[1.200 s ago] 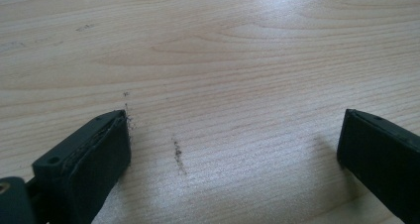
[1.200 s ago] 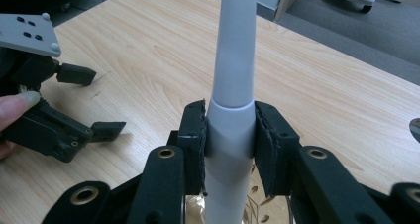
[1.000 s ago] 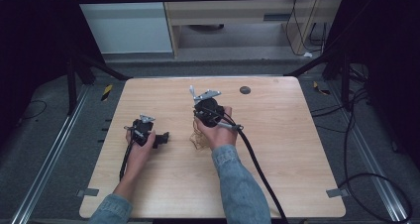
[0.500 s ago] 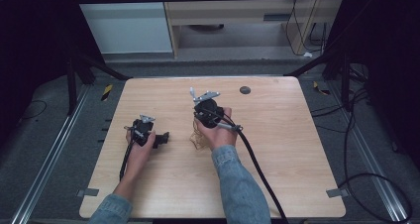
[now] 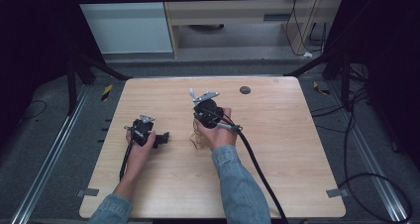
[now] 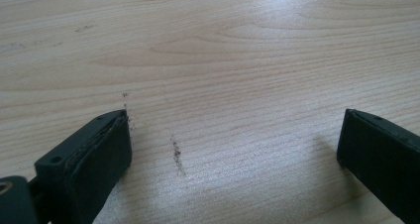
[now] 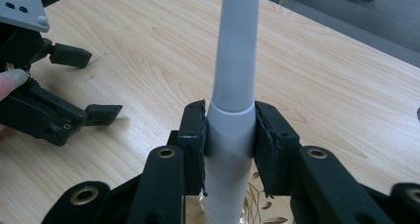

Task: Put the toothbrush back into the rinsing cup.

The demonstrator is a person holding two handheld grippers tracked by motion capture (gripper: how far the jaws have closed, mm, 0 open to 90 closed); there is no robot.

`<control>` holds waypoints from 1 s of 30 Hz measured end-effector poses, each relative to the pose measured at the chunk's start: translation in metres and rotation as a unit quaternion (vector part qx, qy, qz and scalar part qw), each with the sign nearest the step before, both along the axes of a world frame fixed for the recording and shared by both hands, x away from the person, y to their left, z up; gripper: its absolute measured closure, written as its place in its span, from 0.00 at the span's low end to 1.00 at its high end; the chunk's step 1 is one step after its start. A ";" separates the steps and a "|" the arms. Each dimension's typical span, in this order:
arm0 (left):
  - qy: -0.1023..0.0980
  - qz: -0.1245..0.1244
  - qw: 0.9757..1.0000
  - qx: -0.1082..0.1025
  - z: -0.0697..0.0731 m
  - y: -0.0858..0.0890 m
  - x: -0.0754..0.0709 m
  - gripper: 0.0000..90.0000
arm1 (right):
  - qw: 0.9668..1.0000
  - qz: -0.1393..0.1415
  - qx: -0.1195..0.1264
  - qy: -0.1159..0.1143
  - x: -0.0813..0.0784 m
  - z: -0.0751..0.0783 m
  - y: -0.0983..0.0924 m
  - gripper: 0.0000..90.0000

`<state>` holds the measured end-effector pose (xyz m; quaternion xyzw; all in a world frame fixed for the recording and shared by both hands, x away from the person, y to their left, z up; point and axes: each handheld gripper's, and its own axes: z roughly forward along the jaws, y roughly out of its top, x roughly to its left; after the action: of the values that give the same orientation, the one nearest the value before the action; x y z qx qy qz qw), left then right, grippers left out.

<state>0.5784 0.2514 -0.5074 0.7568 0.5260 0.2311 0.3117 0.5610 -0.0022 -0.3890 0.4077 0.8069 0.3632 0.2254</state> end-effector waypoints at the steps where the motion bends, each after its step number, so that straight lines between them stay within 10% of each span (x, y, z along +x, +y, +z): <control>1: 0.000 0.000 1.000 0.000 0.000 0.000 0.000 0.00 | 1.000 0.000 0.000 0.001 0.000 0.000 0.000 0.75; 30: 0.000 0.000 1.000 0.000 0.000 0.000 0.000 0.00 | 1.000 0.004 -0.008 0.004 0.003 -0.006 0.006 0.75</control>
<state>0.5784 0.2513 -0.5074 0.7566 0.5262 0.2310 0.3119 0.5639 0.0034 -0.3949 0.4044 0.8122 0.3561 0.2238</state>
